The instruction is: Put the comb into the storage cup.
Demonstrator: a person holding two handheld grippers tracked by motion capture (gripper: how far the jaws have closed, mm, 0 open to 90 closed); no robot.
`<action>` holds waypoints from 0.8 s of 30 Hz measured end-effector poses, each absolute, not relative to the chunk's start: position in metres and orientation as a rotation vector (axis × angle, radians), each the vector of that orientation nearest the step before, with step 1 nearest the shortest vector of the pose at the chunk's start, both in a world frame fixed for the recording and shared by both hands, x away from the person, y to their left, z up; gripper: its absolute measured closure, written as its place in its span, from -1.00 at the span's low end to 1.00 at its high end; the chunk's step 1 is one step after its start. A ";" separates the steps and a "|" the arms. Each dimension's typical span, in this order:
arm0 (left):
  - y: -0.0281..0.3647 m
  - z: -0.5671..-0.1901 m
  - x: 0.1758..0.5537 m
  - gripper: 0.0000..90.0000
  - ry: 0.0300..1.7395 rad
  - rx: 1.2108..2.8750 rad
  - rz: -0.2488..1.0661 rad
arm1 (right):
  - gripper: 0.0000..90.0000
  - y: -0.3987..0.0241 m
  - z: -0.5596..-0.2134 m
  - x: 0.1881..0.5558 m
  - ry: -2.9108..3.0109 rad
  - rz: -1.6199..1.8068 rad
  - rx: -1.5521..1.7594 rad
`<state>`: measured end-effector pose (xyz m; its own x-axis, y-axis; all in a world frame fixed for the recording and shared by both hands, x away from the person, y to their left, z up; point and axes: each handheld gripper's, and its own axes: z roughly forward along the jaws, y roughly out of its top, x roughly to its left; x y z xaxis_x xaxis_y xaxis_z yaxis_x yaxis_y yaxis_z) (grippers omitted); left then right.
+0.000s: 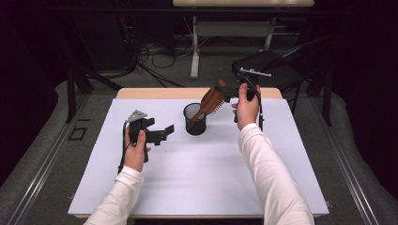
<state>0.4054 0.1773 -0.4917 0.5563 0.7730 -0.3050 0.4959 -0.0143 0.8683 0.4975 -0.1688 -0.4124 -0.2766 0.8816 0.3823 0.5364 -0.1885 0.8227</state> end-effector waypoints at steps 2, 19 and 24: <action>0.177 -0.491 0.405 -0.99 1.079 1.671 0.307 | -1.00 -0.171 -0.411 0.497 1.759 1.445 1.633; 0.176 -0.490 0.403 -0.99 1.073 1.684 0.305 | -1.00 -0.182 -0.393 0.485 1.899 1.430 1.517; 0.178 -0.488 0.403 -0.99 1.068 1.684 0.305 | -1.00 -0.181 -0.389 0.479 1.939 1.420 1.470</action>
